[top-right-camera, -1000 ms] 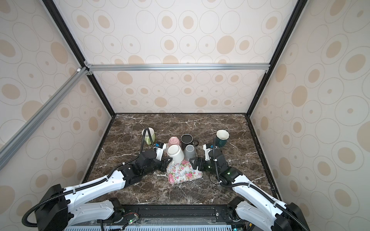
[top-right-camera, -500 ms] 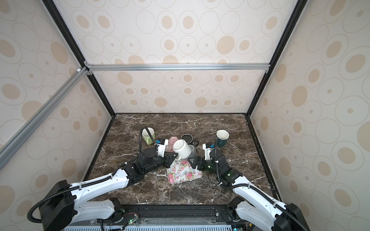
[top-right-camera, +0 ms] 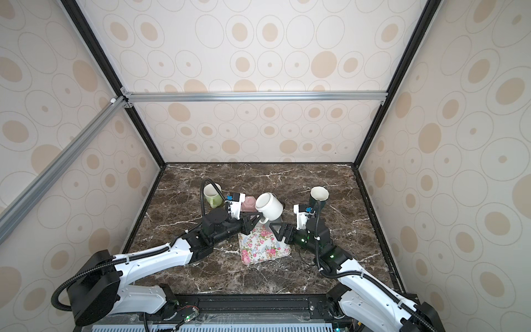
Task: Turn the mug right side up
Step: 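Lift the white mug off the tray with the left gripper while the right gripper approaches, then turn the white mug opening toward the right gripper, which grasps its rim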
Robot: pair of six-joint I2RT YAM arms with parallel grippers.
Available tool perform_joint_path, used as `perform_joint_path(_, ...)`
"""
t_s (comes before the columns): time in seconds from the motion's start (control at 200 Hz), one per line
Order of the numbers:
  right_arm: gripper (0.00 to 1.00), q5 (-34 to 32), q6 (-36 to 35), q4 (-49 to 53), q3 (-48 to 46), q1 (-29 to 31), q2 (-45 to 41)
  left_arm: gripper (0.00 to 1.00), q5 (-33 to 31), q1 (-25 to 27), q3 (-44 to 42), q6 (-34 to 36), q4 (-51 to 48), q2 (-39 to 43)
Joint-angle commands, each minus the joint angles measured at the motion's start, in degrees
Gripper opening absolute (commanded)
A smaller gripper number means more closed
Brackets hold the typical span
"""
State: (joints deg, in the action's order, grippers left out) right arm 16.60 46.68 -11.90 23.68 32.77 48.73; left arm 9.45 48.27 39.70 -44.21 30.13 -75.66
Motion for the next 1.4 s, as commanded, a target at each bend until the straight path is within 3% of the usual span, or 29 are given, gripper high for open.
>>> perform_joint_path(0.0, 0.80, 1.51, 1.93, -5.34, -0.72, 0.28, -0.01, 0.00, 2.20, 0.18, 3.81, -3.26, 12.12, -0.38)
perform_joint_path(0.67, 0.61, 1.84, 4.52, -17.36, -0.89, 0.27, 0.84, 0.00, 7.81, 0.92, 1.26, -12.25, 28.84, -4.45)
perform_joint_path(1.225, 0.58, 1.73, 6.00, -23.89, -0.92, -0.17, 0.60, 0.00, 9.86, 1.56, -0.94, -15.28, 33.27, -4.56)
perform_joint_path(1.395, 0.51, 1.13, 6.08, -26.11, -1.24, -0.17, 0.33, 0.00, 10.41, 1.83, -1.43, -16.01, 33.99, -4.85)
